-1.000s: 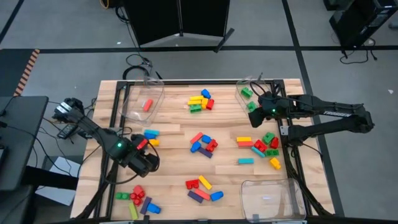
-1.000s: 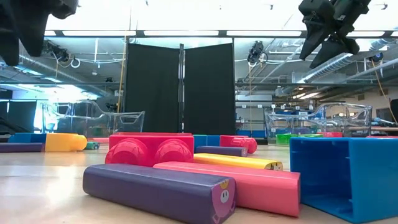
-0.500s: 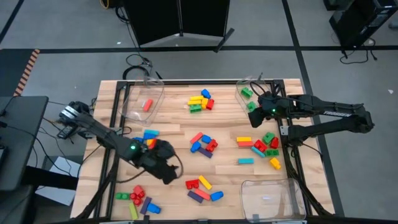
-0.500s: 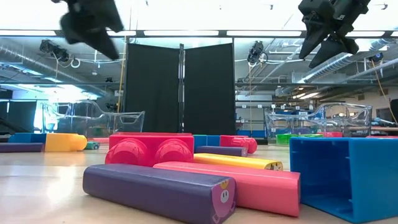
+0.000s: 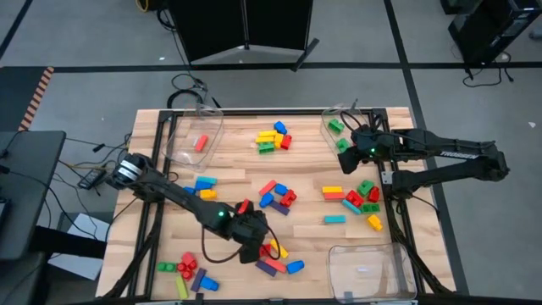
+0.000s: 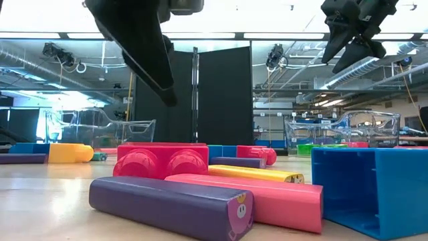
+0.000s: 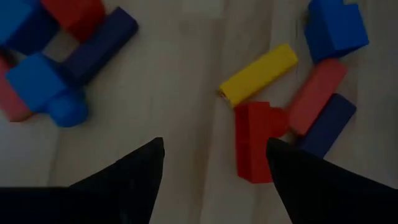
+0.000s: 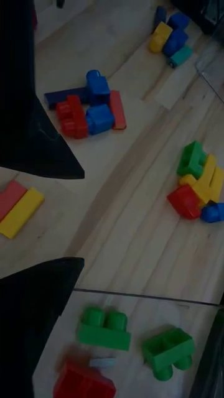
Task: Sort blocks by size
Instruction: Put the red 2 stud game piece into the top right transparent bin
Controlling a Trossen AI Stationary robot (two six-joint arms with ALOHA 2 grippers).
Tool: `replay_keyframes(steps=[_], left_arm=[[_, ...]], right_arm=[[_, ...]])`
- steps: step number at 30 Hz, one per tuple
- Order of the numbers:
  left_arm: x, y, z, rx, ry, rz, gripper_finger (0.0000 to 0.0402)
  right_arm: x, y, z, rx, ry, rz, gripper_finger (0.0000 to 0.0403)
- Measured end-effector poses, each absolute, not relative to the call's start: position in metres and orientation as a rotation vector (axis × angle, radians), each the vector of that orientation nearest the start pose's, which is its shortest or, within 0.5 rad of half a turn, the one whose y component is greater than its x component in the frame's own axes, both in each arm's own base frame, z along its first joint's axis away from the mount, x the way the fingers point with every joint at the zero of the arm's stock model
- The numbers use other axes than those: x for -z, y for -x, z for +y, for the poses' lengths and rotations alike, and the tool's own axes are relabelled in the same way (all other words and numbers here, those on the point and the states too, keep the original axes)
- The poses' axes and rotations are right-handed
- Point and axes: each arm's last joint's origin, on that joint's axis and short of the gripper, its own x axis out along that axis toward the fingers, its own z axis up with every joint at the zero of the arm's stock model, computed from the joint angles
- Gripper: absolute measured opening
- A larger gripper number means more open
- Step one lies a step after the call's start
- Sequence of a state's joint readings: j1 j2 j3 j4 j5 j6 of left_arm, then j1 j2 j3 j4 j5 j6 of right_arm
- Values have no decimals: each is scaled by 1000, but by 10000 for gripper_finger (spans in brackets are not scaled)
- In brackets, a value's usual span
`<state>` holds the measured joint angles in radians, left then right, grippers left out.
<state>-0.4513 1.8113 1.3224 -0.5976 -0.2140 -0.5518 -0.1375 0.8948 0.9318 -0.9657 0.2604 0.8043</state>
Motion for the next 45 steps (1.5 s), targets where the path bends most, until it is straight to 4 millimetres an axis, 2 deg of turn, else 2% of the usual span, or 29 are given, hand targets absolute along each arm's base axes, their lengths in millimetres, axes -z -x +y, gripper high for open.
replay_keyframes(steps=[4, 10, 21, 27, 34, 40, 45], left_arm=[[-210, -344, -161, -19, 186, 1016, 289], [-193, -351, -167, 5, 195, 1044, 289], [-143, -360, -181, 69, 206, 1154, 289], [-143, -360, -180, 63, 177, 1153, 272], [-143, -359, -178, 58, 161, 1166, 169], [-151, -351, -167, 23, 131, 1228, 168], [-179, -344, -142, -41, 107, 1243, 168]], right_arm=[[-302, -152, -29, 719, -676, 730, 226], [-302, -152, -29, 718, -675, 732, 226], [-301, -152, -25, 685, -674, 754, 226], [-302, -153, -23, 685, -676, 743, 226], [-302, -154, -24, 687, -682, 731, 226], [-302, -154, -24, 693, -672, 732, 226], [-302, -154, -24, 692, -671, 732, 226]])
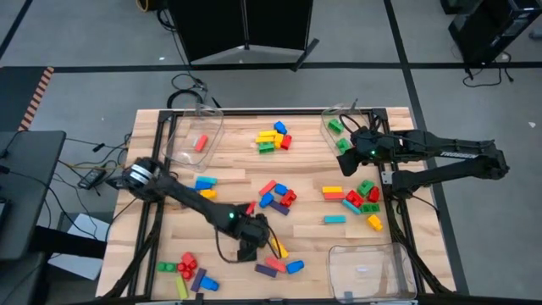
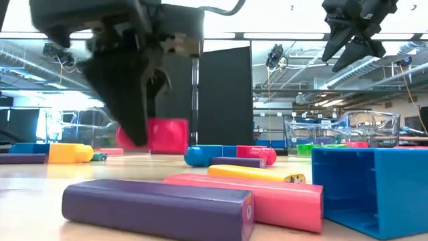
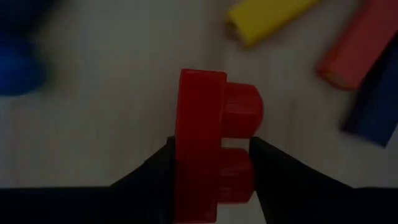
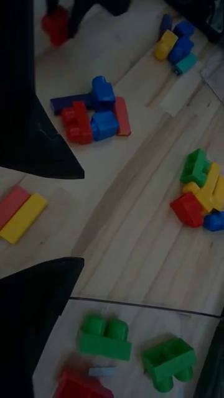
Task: Sort blocks by size
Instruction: Put the red 2 stud game piece into the top right transparent bin
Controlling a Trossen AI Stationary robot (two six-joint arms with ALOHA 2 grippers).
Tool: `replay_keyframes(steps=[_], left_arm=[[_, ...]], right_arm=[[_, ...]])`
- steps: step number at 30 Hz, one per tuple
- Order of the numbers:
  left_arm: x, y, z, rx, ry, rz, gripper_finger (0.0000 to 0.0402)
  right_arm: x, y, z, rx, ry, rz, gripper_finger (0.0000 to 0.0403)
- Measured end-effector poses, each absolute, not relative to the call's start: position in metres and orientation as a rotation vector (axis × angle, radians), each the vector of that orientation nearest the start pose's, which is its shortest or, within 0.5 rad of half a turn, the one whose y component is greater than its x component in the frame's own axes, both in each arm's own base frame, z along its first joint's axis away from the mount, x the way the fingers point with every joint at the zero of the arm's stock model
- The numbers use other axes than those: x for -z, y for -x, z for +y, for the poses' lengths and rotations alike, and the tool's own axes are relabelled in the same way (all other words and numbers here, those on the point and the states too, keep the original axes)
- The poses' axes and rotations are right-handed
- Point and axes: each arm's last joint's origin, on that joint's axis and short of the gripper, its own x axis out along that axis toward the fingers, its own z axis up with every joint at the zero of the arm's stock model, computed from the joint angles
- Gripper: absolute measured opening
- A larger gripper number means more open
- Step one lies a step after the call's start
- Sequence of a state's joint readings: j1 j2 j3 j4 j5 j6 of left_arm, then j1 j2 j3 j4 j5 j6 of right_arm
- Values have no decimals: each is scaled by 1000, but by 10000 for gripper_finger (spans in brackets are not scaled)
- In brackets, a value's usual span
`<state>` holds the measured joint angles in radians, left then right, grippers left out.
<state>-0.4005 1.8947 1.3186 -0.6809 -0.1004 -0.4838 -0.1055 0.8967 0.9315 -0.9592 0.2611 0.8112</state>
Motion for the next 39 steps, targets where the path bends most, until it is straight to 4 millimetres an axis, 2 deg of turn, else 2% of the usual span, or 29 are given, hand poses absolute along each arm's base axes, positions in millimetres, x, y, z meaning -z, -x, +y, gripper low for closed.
replay_keyframes(steps=[3, 7, 11, 15, 19, 21, 25, 31, 39], left_arm=[[-194, -342, -122, -59, 80, 1243, 168], [-220, -345, -90, -89, 71, 1147, 167], [-243, -357, -53, -120, 123, 976, 167], [-264, -376, -16, -111, 214, 736, 162], [-276, -389, 21, -97, 279, 543, 136], [-280, -391, 39, -94, 279, 486, 90], [-290, -392, 69, -72, 238, 370, 54], [-307, -390, 97, -86, 150, 316, 11], [-330, -391, 104, -70, 87, 255, 37]], right_arm=[[-302, -154, -24, 689, -673, 734, 226], [-302, -154, -22, 646, -697, 755, 226], [-301, -154, -22, 625, -697, 766, 226], [-303, -152, -22, 661, -616, 746, 226], [-305, -146, -22, 714, -577, 713, 226], [-307, -141, -22, 720, -580, 700, 226], [-314, -137, -25, 722, -604, 615, 226], [-327, -150, -29, 634, -626, 456, 226], [-339, -191, -35, 467, -539, 284, 226]])
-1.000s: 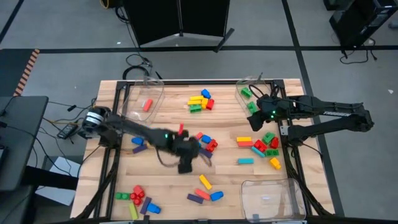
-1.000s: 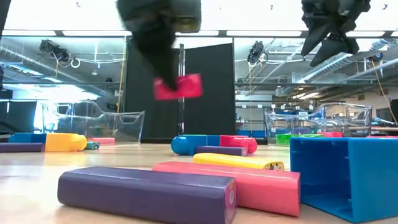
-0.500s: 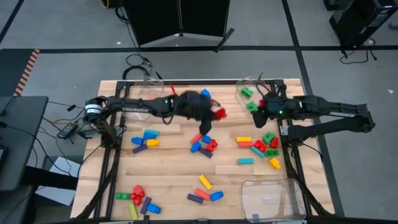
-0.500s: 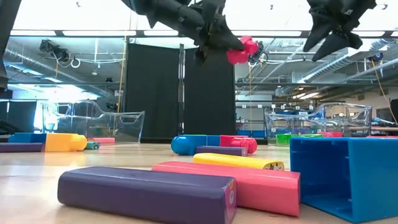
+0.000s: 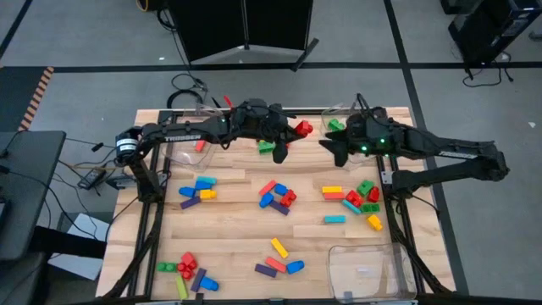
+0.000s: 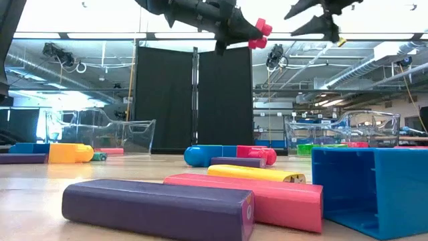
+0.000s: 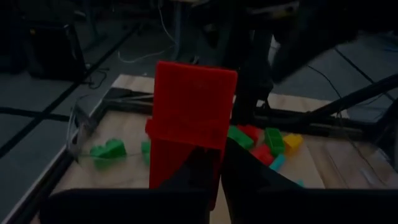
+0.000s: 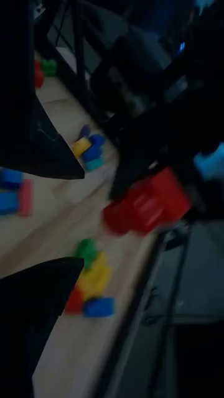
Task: Sort blocks by size
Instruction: Put the red 2 stud game piece into the top right transparent bin
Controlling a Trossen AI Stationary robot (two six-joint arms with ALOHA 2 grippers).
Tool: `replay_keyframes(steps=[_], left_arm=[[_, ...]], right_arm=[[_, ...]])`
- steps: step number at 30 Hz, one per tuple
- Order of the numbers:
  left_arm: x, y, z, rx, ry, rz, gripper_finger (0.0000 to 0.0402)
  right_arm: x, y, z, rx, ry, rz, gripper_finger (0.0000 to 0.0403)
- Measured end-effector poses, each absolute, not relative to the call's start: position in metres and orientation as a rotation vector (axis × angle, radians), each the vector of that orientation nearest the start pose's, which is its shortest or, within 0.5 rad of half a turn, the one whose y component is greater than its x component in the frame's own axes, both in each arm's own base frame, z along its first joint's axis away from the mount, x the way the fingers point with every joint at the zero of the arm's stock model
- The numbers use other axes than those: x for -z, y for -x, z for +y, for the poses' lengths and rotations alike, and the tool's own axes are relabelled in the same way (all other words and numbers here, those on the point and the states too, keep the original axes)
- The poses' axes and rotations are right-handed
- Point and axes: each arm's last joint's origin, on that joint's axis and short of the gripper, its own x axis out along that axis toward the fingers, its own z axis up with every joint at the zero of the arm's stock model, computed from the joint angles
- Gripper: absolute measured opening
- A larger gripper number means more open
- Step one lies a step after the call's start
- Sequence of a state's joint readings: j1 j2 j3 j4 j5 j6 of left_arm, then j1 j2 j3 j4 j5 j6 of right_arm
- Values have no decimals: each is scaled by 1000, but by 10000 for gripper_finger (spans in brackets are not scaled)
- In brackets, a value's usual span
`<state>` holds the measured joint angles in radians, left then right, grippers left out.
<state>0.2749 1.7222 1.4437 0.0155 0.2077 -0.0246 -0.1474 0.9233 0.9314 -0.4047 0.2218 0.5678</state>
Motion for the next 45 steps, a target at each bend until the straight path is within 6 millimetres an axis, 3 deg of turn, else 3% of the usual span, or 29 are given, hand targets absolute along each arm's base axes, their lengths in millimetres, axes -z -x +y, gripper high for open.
replay_keyframes(steps=[5, 19, 24, 29, 36, 40, 45], left_arm=[[-340, -392, 104, -37, 85, 210, 35], [-345, -393, 99, 109, 168, 165, 26], [-346, -393, 98, 148, 195, 152, 26], [-347, -393, 97, 149, 217, 149, 26], [-348, -394, 98, 139, 210, 137, 26], [-348, -394, 99, 96, 208, 134, 32], [-347, -394, 100, 78, 214, 134, 84]], right_arm=[[-341, -213, -39, 423, -423, 213, 227], [-343, -229, -48, 410, -237, 162, 304], [-343, -239, -50, 403, -178, 123, 312], [-345, -240, -51, 401, -152, 105, 275], [-345, -240, -52, 373, -156, 103, 140], [-345, -240, -52, 364, -143, 107, 140], [-345, -239, -54, 373, -136, 114, 140]])
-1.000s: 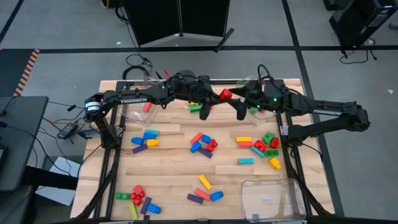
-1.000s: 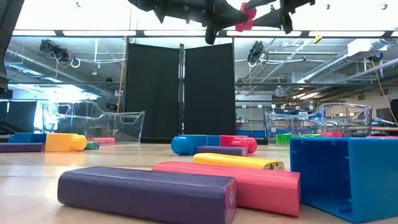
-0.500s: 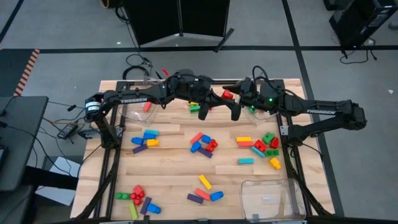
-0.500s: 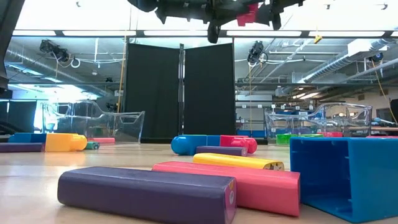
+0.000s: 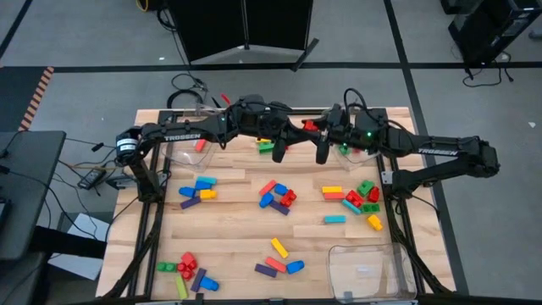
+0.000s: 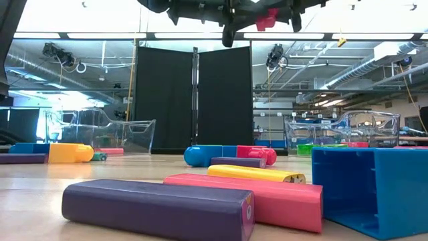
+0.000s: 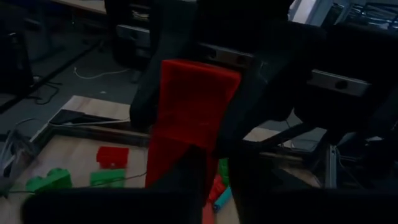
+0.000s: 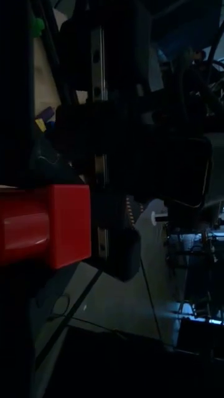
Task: Sort blocks by size
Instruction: Put the red 2 stud game piece into the top right transparent bin
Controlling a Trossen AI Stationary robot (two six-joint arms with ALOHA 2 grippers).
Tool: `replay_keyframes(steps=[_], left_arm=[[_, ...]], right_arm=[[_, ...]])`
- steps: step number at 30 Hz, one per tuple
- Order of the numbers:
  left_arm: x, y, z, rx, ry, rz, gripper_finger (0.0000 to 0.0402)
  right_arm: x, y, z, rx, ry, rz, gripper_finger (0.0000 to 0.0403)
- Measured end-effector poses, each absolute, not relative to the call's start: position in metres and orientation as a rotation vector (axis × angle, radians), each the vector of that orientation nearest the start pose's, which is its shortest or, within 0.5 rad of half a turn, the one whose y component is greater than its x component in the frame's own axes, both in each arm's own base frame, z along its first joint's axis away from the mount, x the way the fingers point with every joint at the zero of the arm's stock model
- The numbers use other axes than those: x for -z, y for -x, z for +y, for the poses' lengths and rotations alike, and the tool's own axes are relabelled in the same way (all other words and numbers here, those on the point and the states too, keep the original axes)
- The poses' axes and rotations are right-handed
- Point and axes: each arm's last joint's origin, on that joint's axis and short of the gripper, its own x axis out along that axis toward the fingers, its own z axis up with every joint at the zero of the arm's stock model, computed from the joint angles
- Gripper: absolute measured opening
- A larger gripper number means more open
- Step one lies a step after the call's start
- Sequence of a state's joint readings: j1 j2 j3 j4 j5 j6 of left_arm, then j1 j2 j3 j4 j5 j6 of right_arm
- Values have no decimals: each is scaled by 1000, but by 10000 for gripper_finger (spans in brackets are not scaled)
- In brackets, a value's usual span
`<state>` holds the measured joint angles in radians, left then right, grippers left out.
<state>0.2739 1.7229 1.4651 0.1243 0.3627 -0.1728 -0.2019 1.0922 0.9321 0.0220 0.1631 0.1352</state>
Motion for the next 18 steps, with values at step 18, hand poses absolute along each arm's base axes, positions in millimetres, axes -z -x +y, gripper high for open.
replay_keyframes(steps=[18], left_arm=[[-356, -363, 157, -97, 185, 146, 177]], right_arm=[[-323, -218, -94, 635, -325, 289, 140]])
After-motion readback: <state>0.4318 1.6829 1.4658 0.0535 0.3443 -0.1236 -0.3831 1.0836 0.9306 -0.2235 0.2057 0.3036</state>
